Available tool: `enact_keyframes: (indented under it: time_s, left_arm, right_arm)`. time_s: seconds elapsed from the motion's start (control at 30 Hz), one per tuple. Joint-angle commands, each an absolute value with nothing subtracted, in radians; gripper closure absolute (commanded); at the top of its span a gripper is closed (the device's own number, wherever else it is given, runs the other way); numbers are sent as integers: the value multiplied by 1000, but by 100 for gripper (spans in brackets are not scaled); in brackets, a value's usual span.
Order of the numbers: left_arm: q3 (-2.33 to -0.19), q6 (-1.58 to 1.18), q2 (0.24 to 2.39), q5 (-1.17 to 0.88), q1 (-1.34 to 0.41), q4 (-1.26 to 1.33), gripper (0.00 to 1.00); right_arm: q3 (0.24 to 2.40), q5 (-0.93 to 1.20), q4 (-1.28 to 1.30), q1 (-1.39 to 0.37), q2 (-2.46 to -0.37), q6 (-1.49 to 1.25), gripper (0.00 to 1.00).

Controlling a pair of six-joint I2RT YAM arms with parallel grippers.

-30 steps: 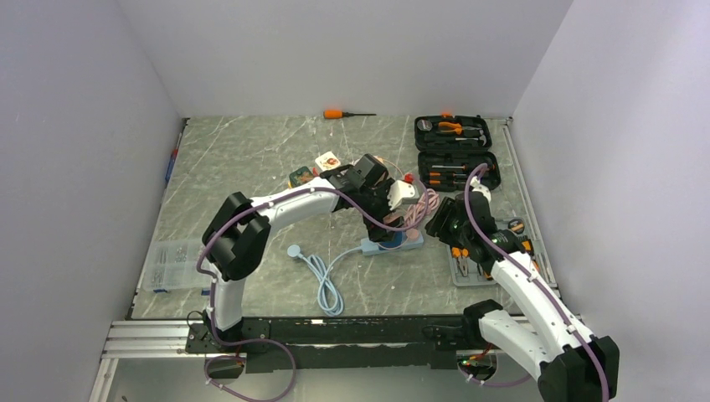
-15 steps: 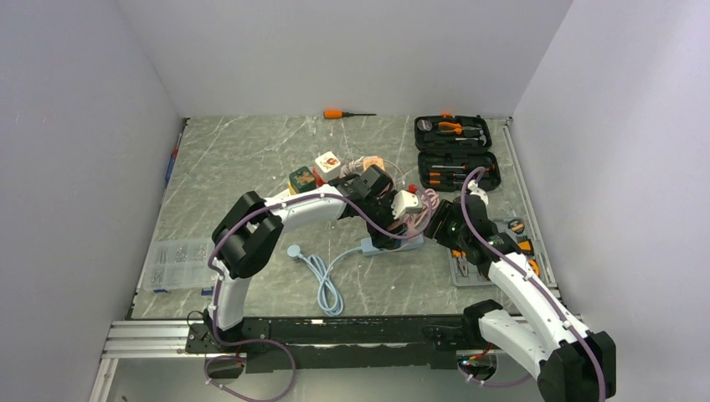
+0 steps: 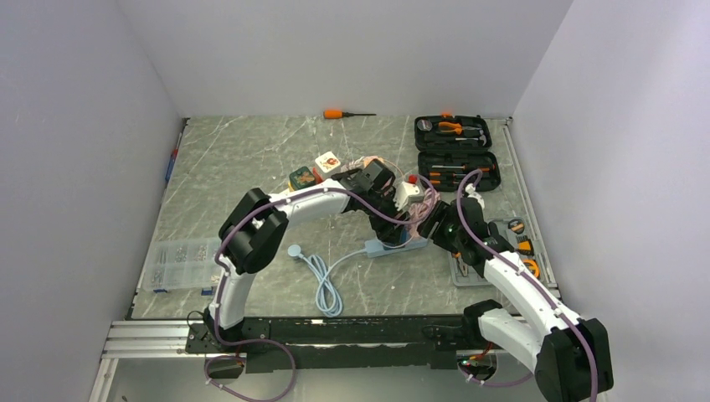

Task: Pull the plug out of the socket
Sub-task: Remove the plug from the socket.

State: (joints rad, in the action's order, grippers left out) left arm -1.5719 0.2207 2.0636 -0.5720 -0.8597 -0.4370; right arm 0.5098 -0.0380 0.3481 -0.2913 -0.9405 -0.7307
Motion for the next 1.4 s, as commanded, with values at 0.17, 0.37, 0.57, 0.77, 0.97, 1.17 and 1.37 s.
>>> enact_keyframes:
  time_s: [0.17, 0.37, 0.57, 0.77, 0.97, 1.17, 1.37]
  left_arm:
    - [-1698, -92, 2027, -755, -804, -332, 100]
    - [-1715, -232, 2026, -756, -773, -291, 100]
    - [-1714, -300, 2032, -748, -750, -248, 100]
    - [-1708, -339, 2032, -740, -749, -217, 100]
    - [-1691, -362, 2044, -709, -751, -189, 100]
    - [-1690, -414, 2064, -678, -768, -144, 100]
    - [-1697, -439, 2067, -675, -768, -143, 100]
  right_arm:
    - [498, 23, 191, -278, -925, -811, 29]
    - [514, 19, 224, -278, -943, -847, 28]
    - [514, 25, 220, -278, -967, -883, 28]
    - [499, 43, 151, -278, -1030, -927, 31]
    - [511, 37, 90, -280, -1081, -946, 43]
    - [526, 45, 41, -282, -1133, -975, 47]
    - [524, 35, 27, -282, -1132, -967, 60]
